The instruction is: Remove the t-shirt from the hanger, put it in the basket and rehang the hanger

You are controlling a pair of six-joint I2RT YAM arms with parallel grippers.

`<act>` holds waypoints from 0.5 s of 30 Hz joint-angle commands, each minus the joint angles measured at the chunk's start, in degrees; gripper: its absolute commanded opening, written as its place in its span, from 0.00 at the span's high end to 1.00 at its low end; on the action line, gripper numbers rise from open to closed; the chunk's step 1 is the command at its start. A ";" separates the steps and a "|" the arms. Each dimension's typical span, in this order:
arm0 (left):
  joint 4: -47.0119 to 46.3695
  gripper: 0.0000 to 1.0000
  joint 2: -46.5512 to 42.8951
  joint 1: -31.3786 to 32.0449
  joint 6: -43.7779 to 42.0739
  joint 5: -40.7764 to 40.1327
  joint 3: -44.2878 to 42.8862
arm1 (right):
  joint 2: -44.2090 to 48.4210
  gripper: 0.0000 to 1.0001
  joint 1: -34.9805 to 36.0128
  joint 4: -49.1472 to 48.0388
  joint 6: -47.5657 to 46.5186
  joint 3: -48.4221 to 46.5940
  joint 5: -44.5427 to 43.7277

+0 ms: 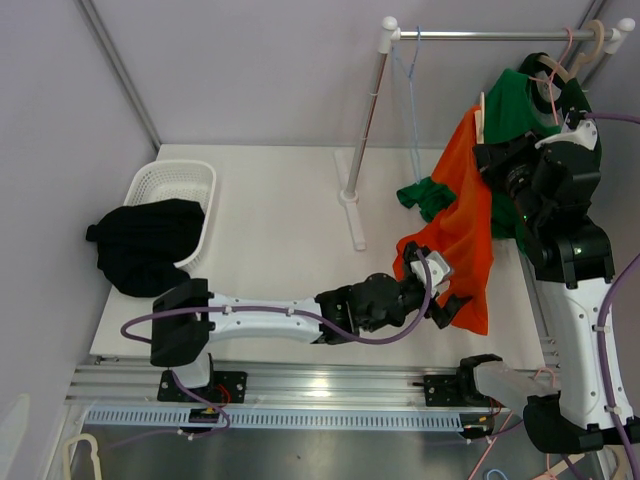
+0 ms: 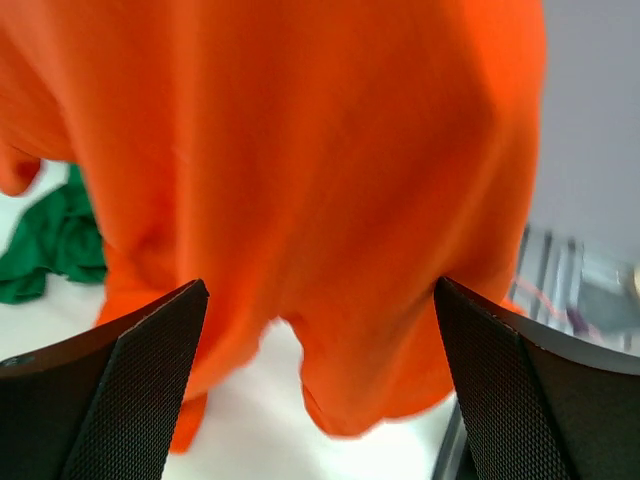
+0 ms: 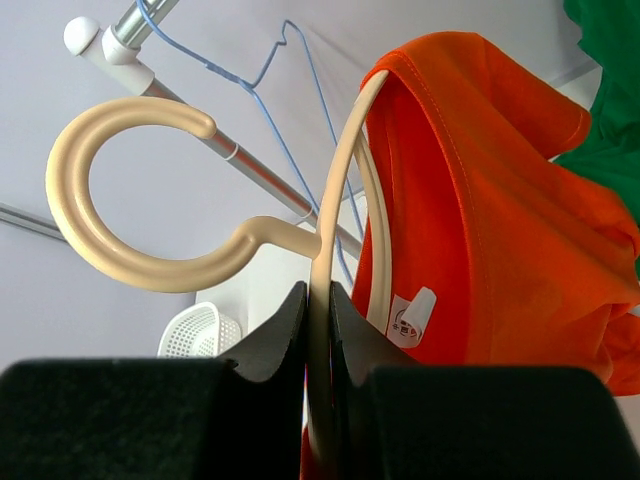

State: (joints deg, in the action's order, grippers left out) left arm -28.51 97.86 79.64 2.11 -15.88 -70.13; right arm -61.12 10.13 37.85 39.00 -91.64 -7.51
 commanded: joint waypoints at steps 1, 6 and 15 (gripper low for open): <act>-2.68 0.01 -0.65 0.69 2.29 -7.59 -4.58 | 1.36 1.00 0.33 -4.62 0.55 -2.67 0.21; -4.36 0.21 -0.83 2.54 -0.44 -7.07 -5.36 | 1.27 1.00 0.33 -4.98 0.02 -2.14 -0.49; 1.28 0.99 -3.99 3.42 3.25 5.14 -4.85 | -0.48 1.00 0.33 -5.15 -0.94 -3.11 -2.51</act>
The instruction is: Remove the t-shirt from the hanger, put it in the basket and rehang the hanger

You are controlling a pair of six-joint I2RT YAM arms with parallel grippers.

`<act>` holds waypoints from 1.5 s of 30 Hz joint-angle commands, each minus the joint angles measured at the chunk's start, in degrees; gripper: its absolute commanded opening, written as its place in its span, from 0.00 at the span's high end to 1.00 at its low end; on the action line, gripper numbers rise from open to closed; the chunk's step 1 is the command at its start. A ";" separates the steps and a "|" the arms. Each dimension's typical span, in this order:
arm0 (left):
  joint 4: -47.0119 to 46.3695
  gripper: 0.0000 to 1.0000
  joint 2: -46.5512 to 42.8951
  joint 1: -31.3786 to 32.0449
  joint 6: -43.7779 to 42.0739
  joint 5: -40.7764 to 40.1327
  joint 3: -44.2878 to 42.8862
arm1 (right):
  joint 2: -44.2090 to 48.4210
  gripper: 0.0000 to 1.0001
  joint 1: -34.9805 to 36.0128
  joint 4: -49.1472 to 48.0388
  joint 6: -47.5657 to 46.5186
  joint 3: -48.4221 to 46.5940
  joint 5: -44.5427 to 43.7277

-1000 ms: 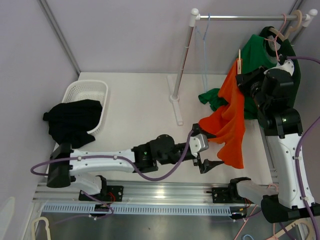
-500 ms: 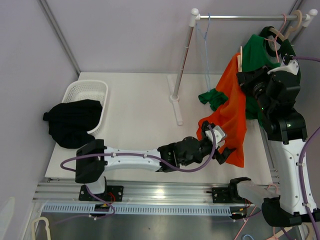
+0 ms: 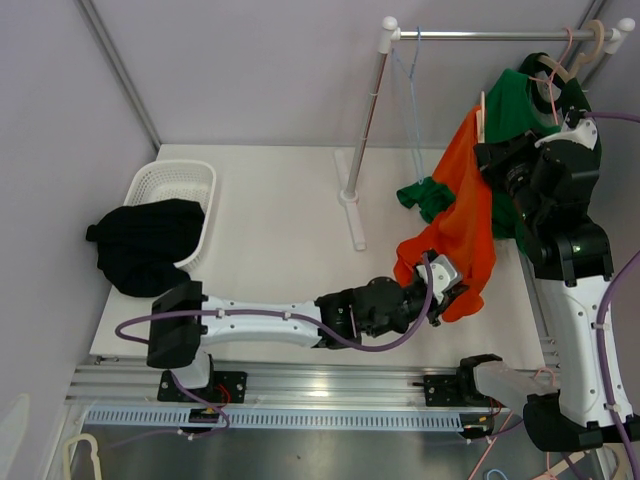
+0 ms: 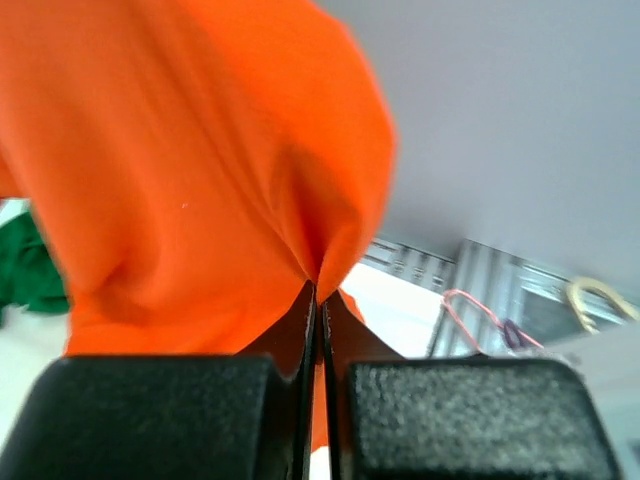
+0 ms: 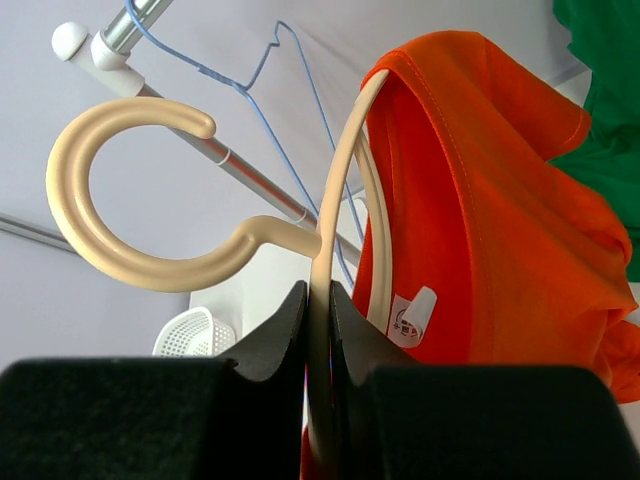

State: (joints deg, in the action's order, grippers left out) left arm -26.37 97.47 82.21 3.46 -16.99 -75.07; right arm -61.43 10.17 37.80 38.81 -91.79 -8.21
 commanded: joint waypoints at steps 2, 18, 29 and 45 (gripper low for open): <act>-1.05 0.99 -6.05 2.24 1.55 13.17 2.29 | -0.36 1.00 0.28 -5.63 -0.84 -2.43 -2.34; 17.59 0.99 -14.69 13.23 -5.40 36.93 13.60 | -7.29 1.00 0.02 10.95 3.73 -14.63 -8.40; 4.92 0.99 -15.99 13.24 0.83 11.35 24.98 | -13.01 1.00 -0.77 26.78 6.11 -23.08 1.16; 25.20 0.99 -26.45 -7.94 9.46 13.04 7.59 | -2.02 1.00 -0.77 28.65 -5.22 -19.48 9.62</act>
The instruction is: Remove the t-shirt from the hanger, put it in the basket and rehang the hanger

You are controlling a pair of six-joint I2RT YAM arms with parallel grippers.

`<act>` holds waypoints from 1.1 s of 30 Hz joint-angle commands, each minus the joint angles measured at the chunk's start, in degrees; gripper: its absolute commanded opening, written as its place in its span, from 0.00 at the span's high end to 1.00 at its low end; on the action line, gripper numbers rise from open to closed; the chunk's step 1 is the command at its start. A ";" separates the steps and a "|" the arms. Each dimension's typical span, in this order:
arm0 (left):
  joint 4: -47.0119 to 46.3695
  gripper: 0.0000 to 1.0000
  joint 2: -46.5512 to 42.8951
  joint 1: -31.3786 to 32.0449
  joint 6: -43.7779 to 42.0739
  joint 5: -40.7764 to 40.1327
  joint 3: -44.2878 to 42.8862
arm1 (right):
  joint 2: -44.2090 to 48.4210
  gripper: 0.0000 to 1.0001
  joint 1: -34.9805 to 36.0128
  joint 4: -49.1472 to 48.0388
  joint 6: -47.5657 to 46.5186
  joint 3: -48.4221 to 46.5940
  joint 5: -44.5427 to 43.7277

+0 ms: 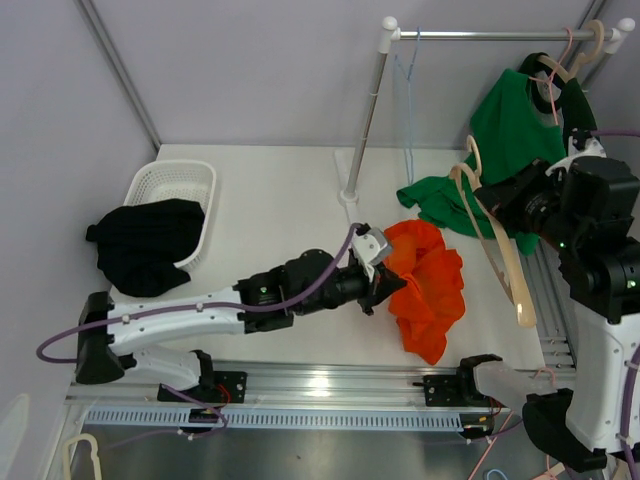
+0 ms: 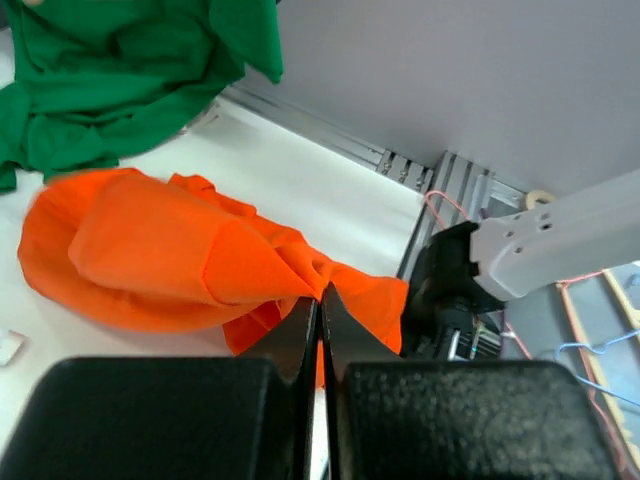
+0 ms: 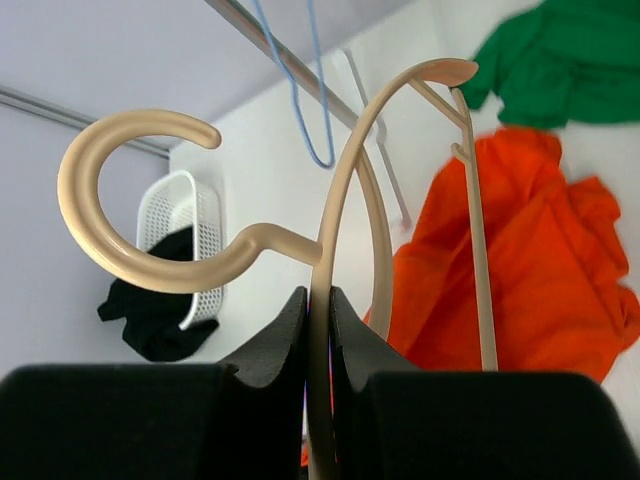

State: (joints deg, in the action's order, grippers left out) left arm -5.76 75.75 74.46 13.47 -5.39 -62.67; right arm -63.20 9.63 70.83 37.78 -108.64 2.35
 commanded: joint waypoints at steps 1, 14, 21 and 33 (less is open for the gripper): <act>6.79 0.99 -6.12 -1.32 -1.25 2.30 -7.35 | -0.43 1.00 -0.22 -5.43 -4.29 -2.19 -1.38; 43.34 0.99 19.49 -36.46 0.94 22.07 -72.54 | -17.39 1.00 -6.37 -34.75 -4.21 -5.53 11.09; 19.87 0.99 18.69 -61.84 6.38 28.85 -71.53 | -22.93 1.00 -8.04 -49.45 -6.31 -6.85 14.43; 3.59 0.99 21.02 -81.38 7.26 26.22 -82.26 | -37.94 1.00 -9.19 -55.71 -0.52 -19.14 19.09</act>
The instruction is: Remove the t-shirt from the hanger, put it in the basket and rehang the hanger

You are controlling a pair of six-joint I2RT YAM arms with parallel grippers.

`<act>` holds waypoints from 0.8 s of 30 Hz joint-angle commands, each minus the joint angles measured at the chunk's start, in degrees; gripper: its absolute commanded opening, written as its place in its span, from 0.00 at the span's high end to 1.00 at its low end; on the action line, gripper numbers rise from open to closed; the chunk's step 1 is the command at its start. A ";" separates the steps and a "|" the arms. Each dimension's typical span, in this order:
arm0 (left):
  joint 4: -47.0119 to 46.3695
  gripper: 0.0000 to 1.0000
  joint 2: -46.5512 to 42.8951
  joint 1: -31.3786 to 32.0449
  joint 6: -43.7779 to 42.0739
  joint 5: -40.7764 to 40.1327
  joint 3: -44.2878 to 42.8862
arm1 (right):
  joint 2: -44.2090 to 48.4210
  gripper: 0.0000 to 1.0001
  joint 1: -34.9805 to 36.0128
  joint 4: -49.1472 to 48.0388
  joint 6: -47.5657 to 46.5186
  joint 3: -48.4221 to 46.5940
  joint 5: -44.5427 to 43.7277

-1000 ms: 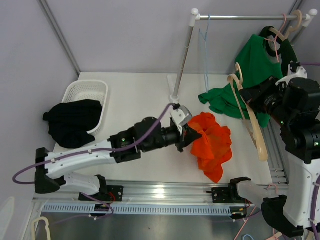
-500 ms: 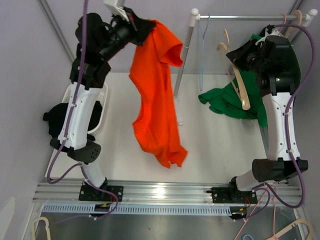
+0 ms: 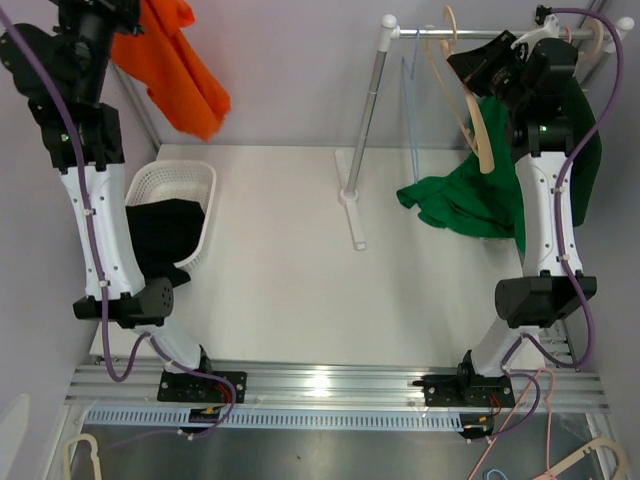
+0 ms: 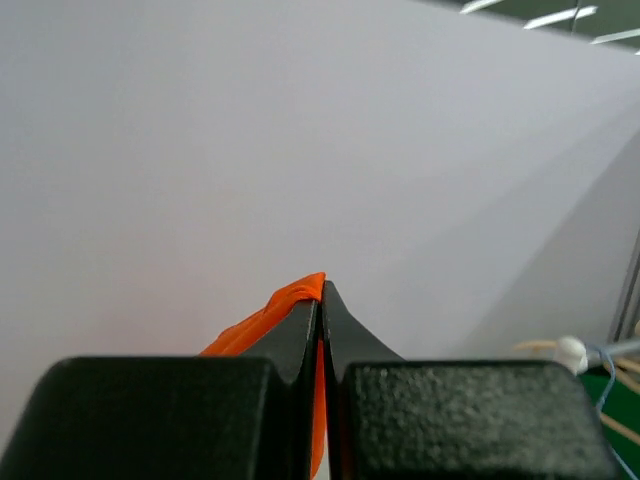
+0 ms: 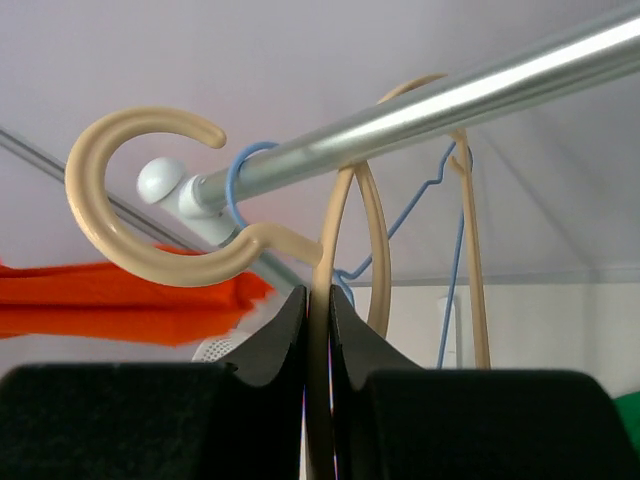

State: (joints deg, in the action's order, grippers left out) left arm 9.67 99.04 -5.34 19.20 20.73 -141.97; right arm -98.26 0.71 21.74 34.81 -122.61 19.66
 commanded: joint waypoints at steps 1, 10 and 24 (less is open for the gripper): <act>-13.78 0.99 -2.19 -2.30 1.54 -1.29 -3.13 | -3.86 1.00 -0.27 -6.10 3.50 -7.27 1.87; -13.18 0.99 -8.24 -11.00 2.42 -4.56 9.33 | -7.04 1.00 1.13 -6.53 4.48 -7.83 -1.29; -16.44 0.99 -23.28 -12.23 11.99 -15.54 53.87 | -2.20 1.00 4.65 -9.87 3.07 4.83 -3.14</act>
State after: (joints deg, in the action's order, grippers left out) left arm -3.05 80.75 -17.15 26.52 9.26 -92.14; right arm -104.18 5.34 16.38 38.41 -119.35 17.12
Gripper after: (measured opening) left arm 0.009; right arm 0.129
